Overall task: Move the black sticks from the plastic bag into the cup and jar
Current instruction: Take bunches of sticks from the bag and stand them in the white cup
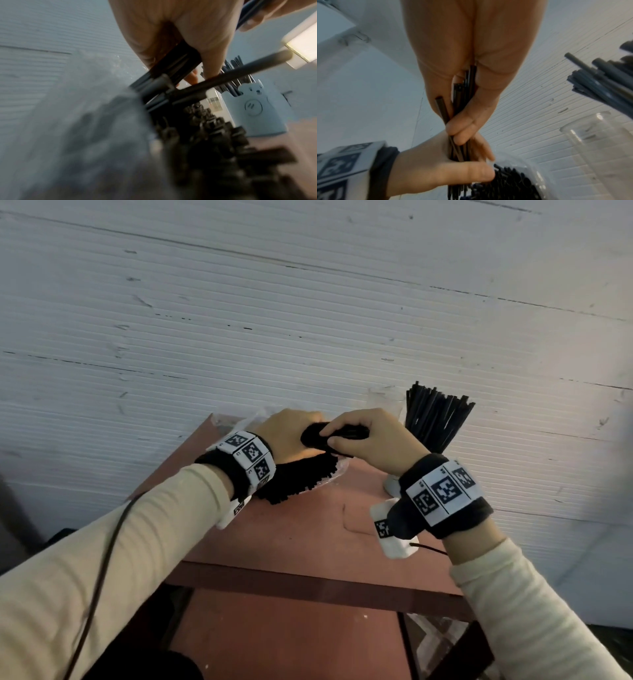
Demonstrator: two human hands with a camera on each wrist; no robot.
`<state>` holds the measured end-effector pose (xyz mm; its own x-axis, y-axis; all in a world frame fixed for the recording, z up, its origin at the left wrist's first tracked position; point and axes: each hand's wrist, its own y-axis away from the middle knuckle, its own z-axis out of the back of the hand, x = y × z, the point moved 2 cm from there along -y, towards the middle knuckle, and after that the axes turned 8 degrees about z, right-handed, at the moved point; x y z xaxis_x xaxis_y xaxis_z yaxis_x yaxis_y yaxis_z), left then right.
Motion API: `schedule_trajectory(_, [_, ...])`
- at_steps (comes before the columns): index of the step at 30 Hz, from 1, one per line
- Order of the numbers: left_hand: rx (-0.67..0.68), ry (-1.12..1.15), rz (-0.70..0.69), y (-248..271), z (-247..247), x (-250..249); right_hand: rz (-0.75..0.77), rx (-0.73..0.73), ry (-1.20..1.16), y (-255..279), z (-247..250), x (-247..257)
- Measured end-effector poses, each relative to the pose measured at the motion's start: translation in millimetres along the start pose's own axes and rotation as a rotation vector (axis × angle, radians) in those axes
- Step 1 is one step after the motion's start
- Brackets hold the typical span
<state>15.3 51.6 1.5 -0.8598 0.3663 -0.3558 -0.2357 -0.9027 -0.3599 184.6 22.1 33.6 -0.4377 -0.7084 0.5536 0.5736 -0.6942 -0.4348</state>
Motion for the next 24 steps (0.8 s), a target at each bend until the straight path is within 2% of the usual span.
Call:
schedule_trajectory(3, [-0.028,0.079,0.023,-5,1,-7,0.012,-0.032,-0.064,11,17,9])
schedule_trajectory(6, [-0.062,0.3,0.01,-5,6,-24,0.052,-0.122,-0.007,21,39,24])
schedule_trajectory(9, [-0.09,0.417,0.03,-10,11,-52,0.16,-0.381,0.015,25,61,42])
schedule_trajectory(12, [-0.055,0.507,0.02,-12,11,-83,0.301,-0.664,0.013,24,74,54])
schedule_trajectory(14, [-0.018,0.632,0.044,-12,5,-94,0.359,-0.773,0.085,20,78,55])
schedule_trajectory(16, [0.045,0.752,0.085,-11,-10,-100,0.385,-0.767,0.183,16,76,48])
schedule_trajectory(19, [0.188,0.933,0.137,-2,-39,-97,0.318,-0.555,0.343,11,58,22])
schedule_trajectory(21, [0.311,0.941,0.184,3,-57,-89,0.24,-0.411,0.388,16,41,2])
schedule_trajectory(24, [0.398,0.882,0.282,-1,-73,-70,0.209,-0.384,0.374,24,30,-14])
